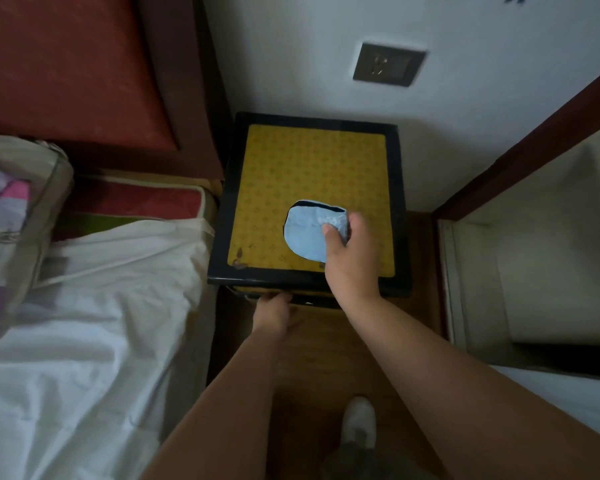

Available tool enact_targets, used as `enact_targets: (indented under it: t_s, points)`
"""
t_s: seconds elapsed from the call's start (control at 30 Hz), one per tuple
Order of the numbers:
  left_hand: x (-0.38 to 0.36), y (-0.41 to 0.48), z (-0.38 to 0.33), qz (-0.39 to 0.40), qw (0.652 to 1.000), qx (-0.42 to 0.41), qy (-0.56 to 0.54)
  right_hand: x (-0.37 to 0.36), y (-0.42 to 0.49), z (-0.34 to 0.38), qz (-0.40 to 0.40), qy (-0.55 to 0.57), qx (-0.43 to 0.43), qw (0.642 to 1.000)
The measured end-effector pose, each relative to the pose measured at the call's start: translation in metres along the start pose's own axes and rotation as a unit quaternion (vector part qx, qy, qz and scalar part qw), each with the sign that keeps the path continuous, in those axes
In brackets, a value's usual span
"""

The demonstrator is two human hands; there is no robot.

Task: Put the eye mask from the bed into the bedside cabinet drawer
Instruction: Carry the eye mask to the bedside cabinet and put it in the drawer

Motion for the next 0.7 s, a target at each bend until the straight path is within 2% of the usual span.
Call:
enact_targets:
  t_s: [0.13,0.27,0.7]
  points:
    - [-0.012,0.016,0.015,-0.013,0.988,0.085,-0.129,-0.001,0.007,-0.009,-0.006,0.001,-0.007,1.000]
    - [-0.020,0.014,0.018,-0.020,0.967,0.133,-0.214,-0.002,0.011,-0.011,-0.007,0.000,-0.007,1.000]
    - [-0.024,0.025,0.033,-0.037,0.956,0.137,-0.258,-0.002,-0.002,-0.021,0.022,0.026,-0.012,0.999]
Point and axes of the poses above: each hand's wrist, its own y-axis towards the middle knuckle, its own x-axis out of the back of the hand, z = x × y, the point moved 10 cm from there along y, towards the middle knuckle, and after that the axes turned 15 degrees about -z, right-handed, at the moved point
